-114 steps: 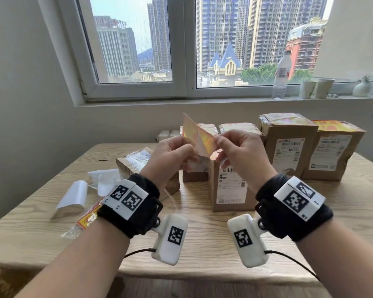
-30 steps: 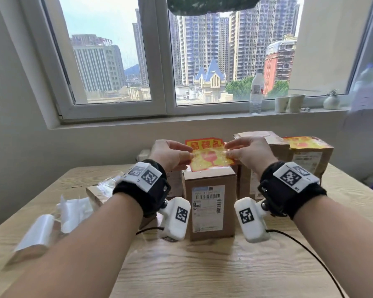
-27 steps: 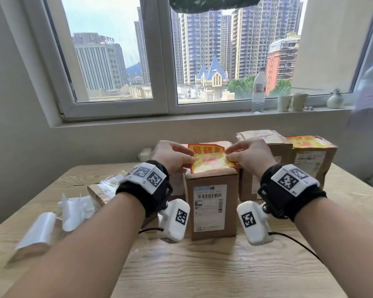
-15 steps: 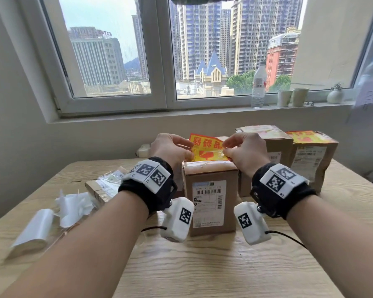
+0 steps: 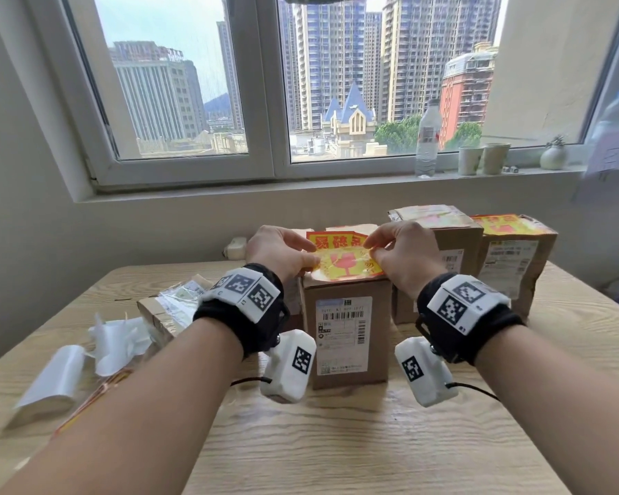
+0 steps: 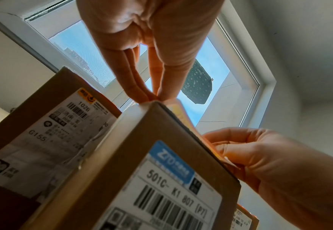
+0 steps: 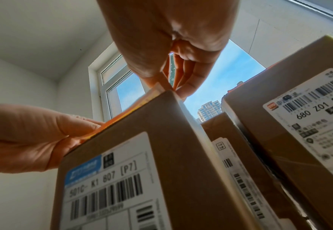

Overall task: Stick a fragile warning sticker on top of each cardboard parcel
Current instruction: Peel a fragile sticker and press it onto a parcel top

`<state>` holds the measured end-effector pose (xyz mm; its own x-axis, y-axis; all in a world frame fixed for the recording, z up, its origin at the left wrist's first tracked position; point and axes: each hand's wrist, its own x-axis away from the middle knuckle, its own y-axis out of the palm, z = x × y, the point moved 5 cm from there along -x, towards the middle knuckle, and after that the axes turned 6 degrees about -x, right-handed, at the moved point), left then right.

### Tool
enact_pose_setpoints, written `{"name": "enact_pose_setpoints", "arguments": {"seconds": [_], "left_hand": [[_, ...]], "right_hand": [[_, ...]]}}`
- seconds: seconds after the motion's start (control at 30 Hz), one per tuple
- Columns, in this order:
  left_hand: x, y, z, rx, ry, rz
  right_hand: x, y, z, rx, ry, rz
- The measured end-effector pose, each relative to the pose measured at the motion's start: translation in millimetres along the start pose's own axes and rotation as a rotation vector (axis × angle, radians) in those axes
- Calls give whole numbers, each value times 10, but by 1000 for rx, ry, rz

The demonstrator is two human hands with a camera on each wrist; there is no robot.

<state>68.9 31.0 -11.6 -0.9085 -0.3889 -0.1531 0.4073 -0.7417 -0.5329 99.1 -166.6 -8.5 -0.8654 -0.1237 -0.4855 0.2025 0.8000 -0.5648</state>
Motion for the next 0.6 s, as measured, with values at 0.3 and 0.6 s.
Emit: {"name": "enact_pose_setpoints", "arguments": {"seconds": [0.3, 0.6], "left_hand": [[35, 4, 32, -93, 35, 37], [43, -4, 52, -276, 86, 40]], "right_hand": [[0, 36, -77, 107, -80, -10], [16, 45, -94, 153, -74, -43]]}}
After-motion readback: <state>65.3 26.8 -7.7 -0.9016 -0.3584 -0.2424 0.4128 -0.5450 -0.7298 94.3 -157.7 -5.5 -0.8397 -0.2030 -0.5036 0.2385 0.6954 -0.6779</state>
